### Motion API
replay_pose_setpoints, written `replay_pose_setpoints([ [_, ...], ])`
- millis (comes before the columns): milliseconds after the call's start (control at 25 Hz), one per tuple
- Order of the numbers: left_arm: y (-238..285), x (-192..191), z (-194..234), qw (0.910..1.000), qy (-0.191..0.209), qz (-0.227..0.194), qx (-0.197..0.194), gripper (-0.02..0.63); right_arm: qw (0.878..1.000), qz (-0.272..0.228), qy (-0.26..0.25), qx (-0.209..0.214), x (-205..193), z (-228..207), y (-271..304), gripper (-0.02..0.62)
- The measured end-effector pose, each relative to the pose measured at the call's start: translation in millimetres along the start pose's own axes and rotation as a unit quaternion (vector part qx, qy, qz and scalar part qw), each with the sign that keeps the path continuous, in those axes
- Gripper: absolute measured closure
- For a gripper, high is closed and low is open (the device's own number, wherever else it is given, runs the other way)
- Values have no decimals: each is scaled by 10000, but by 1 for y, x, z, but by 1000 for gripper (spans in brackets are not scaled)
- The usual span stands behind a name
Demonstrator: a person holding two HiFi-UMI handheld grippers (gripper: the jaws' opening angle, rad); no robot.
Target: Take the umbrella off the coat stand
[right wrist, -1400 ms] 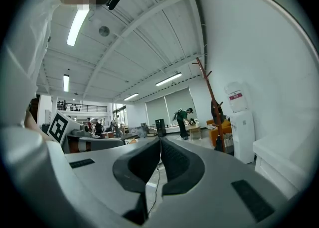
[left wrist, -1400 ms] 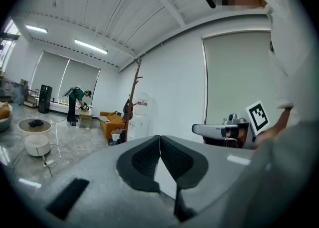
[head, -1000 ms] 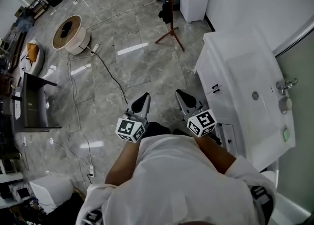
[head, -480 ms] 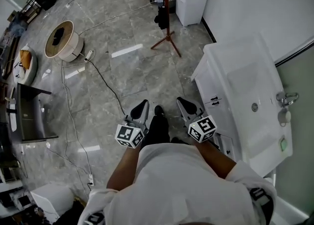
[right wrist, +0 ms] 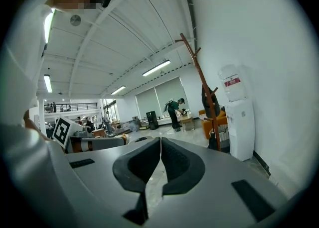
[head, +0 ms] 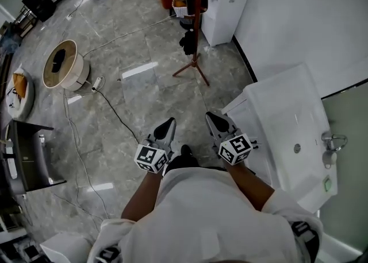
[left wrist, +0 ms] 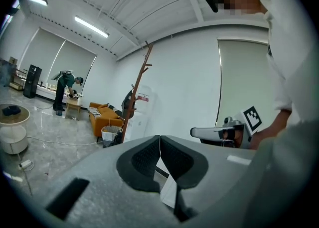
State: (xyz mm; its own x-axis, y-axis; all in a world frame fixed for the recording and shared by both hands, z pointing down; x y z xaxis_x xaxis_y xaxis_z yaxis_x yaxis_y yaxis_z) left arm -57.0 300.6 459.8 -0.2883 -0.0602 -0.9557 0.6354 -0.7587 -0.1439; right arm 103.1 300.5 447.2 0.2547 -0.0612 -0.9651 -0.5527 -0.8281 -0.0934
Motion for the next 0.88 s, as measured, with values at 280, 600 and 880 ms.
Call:
replay_pose_setpoints([
  [280, 62, 12, 63, 9998, -21, -159, -123, 589, 9996, -115, -67, -233, 10, -36, 64, 580],
  [600, 125, 5, 118, 9999, -37, -92, -85, 589, 9996, -80, 80, -256, 0, -87, 125, 580],
  [880, 204, 8, 164, 10000, 57, -56, 46, 589, 9997, -163, 164, -129, 12, -156, 198, 580],
])
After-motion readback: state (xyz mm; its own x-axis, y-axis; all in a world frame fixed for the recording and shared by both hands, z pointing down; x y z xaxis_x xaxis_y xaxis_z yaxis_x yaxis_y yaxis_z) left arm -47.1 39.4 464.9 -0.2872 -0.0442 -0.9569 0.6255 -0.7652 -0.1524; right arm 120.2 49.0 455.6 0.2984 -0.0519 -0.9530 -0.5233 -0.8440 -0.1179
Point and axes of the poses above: the fingertips, and each gripper's own axes: y forward along the fingers, z to its left, x out of its top, the point moved 3 cm from there along -y, backward along the fingers, and after that the axes turned 15 degrees about -z, right-handed, at the moved point
